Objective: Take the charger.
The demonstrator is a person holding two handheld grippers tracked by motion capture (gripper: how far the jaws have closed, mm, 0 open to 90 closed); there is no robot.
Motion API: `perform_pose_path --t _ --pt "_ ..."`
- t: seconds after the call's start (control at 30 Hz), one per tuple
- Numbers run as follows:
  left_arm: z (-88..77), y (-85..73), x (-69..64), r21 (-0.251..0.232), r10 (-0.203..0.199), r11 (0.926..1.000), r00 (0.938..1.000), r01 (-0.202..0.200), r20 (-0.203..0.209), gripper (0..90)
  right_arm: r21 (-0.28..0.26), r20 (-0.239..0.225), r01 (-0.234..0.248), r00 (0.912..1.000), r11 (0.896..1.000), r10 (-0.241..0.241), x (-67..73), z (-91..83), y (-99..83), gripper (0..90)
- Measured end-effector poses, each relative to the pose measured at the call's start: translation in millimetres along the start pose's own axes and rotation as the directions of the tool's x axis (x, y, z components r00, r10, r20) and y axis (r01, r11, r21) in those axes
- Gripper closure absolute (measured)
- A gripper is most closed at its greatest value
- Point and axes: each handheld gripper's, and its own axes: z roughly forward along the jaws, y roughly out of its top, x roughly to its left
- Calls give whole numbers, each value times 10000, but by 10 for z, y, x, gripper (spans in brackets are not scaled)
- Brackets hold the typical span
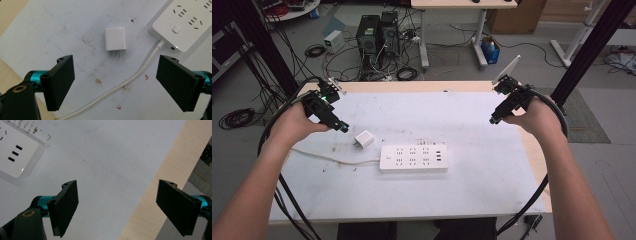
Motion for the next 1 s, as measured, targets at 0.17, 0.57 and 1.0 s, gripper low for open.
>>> perform_pose_path --t 0.17,0.57,1.0 --pt "56 9 -4 -38 -8 10000 9999 9 140 154 -133 -137 -58 9999 9999 56 -44 21 -28 176" --pt "226 143 -23 15 -348 9994 9980 347 534 153 -241 -301 -92 9995 9997 85 -104 66 -50 176" --pt "833 265 -48 1123 -360 9933 9974 287 632 153 -340 -455 -83 9989 9994 67 -113 147 -91 176"
